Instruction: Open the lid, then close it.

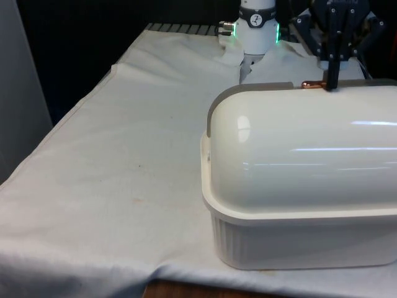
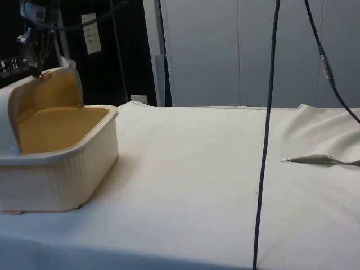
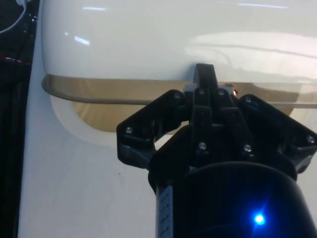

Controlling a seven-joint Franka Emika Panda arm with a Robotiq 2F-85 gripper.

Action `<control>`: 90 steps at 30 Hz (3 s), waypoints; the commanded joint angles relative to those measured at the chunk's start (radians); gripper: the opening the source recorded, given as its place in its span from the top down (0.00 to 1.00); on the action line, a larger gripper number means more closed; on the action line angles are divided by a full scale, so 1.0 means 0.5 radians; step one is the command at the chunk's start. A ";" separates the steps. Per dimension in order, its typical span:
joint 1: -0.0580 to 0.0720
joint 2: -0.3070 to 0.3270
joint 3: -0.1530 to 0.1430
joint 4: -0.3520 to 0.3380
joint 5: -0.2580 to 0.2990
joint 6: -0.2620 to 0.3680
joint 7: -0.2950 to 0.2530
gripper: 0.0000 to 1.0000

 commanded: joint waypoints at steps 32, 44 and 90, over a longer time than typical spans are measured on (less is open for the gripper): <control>-0.004 -0.196 -0.004 -0.310 0.000 -0.016 -0.002 1.00; -0.004 -0.216 -0.002 -0.352 0.000 -0.074 0.008 1.00; 0.020 -0.390 0.034 -0.806 -0.004 -0.262 0.066 1.00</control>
